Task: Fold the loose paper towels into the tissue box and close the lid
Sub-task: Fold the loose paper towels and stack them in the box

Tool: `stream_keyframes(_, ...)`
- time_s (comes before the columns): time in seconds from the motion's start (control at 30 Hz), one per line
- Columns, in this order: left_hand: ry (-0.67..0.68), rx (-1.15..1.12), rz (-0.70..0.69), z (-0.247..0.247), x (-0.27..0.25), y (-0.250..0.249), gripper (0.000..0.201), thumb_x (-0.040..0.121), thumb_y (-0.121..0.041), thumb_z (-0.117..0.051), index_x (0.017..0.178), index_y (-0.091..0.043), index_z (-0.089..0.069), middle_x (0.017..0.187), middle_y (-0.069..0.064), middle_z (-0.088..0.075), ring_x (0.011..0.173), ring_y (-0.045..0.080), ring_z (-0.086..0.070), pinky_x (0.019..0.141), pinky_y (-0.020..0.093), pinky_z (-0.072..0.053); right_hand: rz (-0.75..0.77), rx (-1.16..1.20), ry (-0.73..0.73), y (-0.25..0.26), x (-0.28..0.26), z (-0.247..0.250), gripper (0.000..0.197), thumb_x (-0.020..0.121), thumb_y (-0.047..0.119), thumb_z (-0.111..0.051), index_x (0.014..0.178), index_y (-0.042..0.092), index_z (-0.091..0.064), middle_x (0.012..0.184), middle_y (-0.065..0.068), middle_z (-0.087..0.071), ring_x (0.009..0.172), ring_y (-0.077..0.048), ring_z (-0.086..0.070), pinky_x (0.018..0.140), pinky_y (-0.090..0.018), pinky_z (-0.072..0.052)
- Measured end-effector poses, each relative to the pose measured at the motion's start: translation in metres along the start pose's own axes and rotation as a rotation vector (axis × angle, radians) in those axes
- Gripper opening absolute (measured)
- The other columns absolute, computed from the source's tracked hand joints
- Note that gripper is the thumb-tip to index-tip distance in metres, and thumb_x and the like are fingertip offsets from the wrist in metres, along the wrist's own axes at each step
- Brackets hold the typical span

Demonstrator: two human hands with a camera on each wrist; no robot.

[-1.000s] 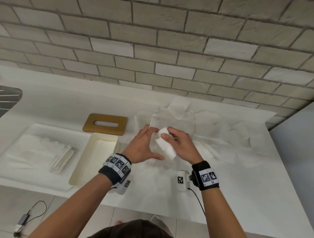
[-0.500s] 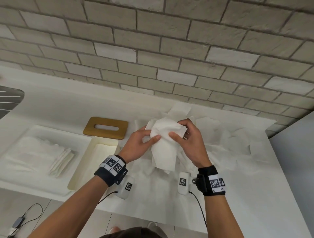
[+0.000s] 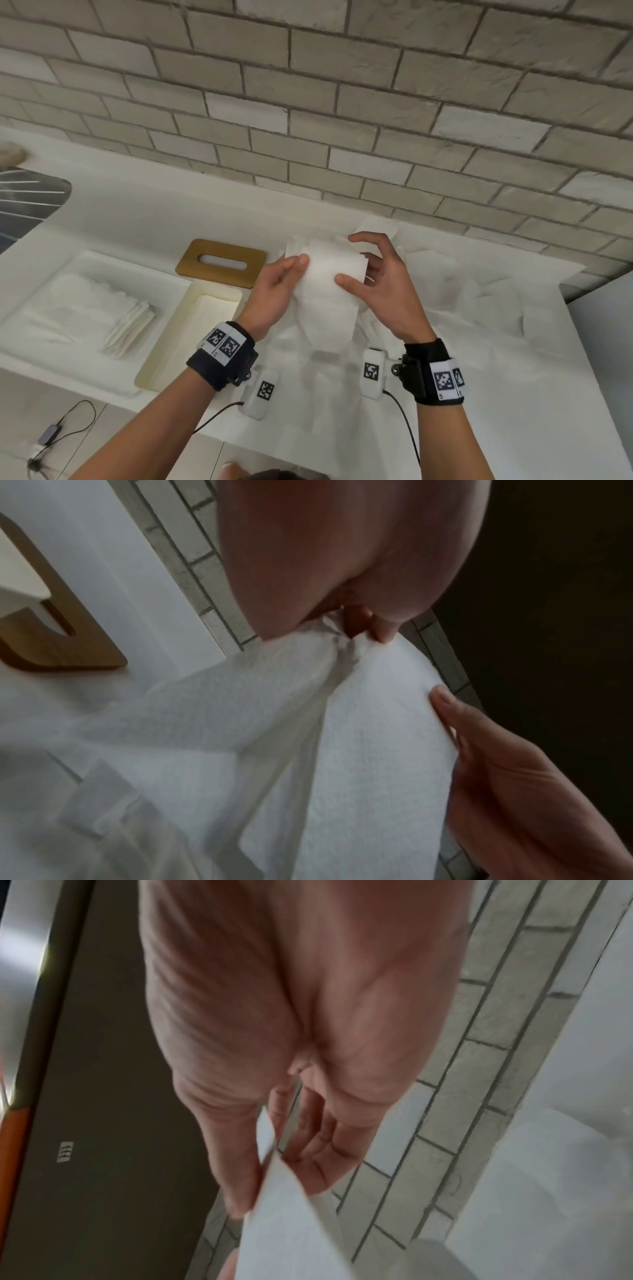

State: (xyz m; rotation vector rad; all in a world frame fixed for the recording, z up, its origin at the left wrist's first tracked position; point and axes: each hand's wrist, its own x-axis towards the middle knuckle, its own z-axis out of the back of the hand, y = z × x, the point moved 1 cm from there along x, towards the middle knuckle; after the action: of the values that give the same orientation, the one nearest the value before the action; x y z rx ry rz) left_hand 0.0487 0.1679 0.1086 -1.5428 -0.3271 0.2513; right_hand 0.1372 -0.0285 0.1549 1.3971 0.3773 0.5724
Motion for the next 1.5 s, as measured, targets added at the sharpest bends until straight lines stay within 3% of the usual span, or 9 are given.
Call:
stream_keyframes(0.17,0.040,0.139,-0.063,0.010,-0.006,-0.008,0.017,0.102,-0.035,-0.071,0.109,-0.025,-0.082,0.119,-0.005,-0.076,0.116,0.015,-0.070,0.100,0.039,-0.054,0.004,-0.212,0.032,-0.001,0.017,-0.019,0.041,0.091,0.033,-0.087,0.125,0.035,-0.064,0.101,0.005,-0.078,0.102,-0.012,-0.073,0.092,-0.034,-0.057)
stream_keyframes(0.3,-0.026,0.212,-0.054,0.040,-0.011,-0.011,0.017,0.100,-0.040,-0.072,0.090,-0.028,-0.079,0.100,-0.006,-0.074,0.098,0.008,-0.068,0.085,0.031,-0.048,0.016,-0.336,0.091,0.007,0.029,-0.034,0.019,0.091,0.029,-0.087,0.105,0.027,-0.074,0.102,0.018,-0.077,0.102,-0.004,-0.073,0.099,-0.033,-0.057)
stream_keyframes(0.47,0.174,0.268,0.033,0.080,-0.015,-0.006,0.030,0.092,-0.048,-0.080,0.119,-0.032,-0.078,0.129,-0.011,-0.071,0.117,0.005,-0.069,0.097,0.033,-0.057,0.145,-0.325,0.045,0.029,0.038,-0.072,0.010,0.100,0.025,-0.076,0.104,0.023,-0.067,0.103,0.015,-0.073,0.106,-0.006,-0.069,0.091,-0.020,-0.051)
stream_keyframes(0.57,0.128,0.392,0.024,0.114,-0.014,-0.002,0.025,0.093,-0.049,-0.079,0.109,-0.030,-0.079,0.123,-0.013,-0.071,0.109,0.004,-0.069,0.093,0.034,-0.058,0.112,-0.433,-0.031,0.031,0.053,-0.097,0.013,0.100,0.028,-0.076,0.105,0.026,-0.065,0.102,0.018,-0.074,0.104,0.004,-0.068,0.083,-0.011,-0.047)
stream_keyframes(0.73,0.007,0.513,0.030,0.203,-0.019,0.000,0.006,0.090,-0.041,-0.083,0.091,-0.037,-0.078,0.112,-0.009,-0.073,0.108,0.009,-0.067,0.098,0.034,-0.053,0.019,-0.732,-0.031,0.034,0.079,-0.138,0.021,0.100,0.026,-0.077,0.120,0.023,-0.072,0.099,0.004,-0.071,0.103,-0.019,-0.065,0.081,-0.025,-0.046)
stream_keyframes(0.97,-0.131,0.519,0.004,0.295,-0.036,-0.001,0.012,0.094,-0.025,-0.079,0.095,-0.037,-0.080,0.118,-0.011,-0.072,0.110,0.012,-0.067,0.093,0.028,-0.051,0.487,-0.771,-0.372,0.063,0.072,-0.208,0.012,0.098,0.008,-0.071,0.108,0.016,-0.072,0.099,0.000,-0.072,0.082,-0.016,-0.067,0.078,-0.027,-0.054)
stream_keyframes(1.2,-0.214,0.309,-0.061,0.332,-0.055,-0.009,0.020,0.098,-0.015,-0.076,0.110,-0.029,-0.080,0.121,-0.011,-0.076,0.111,0.015,-0.070,0.086,0.032,-0.056,0.399,-1.157,0.063,-0.021,-0.001,-0.292,0.025,0.084,0.006,-0.075,0.105,0.018,-0.069,0.098,-0.002,-0.068,0.072,-0.023,-0.064,0.064,-0.036,-0.053)
stream_keyframes(1.33,-0.202,0.222,-0.039,0.329,-0.060,-0.009,0.019,0.099,-0.016,-0.075,0.111,-0.029,-0.081,0.123,-0.011,-0.075,0.110,0.017,-0.070,0.083,0.037,-0.060,0.219,-1.340,0.317,-0.077,-0.028,-0.315,0.023,0.078,0.010,-0.074,0.091,0.027,-0.064,0.081,0.006,-0.066,0.068,-0.023,-0.064,0.075,-0.039,-0.047)
stream_keyframes(1.5,-0.119,0.173,-0.059,0.313,-0.060,-0.007,0.019,0.099,-0.014,-0.075,0.113,-0.024,-0.081,0.126,-0.009,-0.074,0.115,0.012,-0.069,0.082,0.024,-0.058,0.185,-1.266,0.399,-0.092,-0.038,-0.318,0.018,0.085,0.019,-0.073,0.094,0.032,-0.065,0.092,0.010,-0.072,0.071,-0.021,-0.065,0.091,-0.041,-0.047)
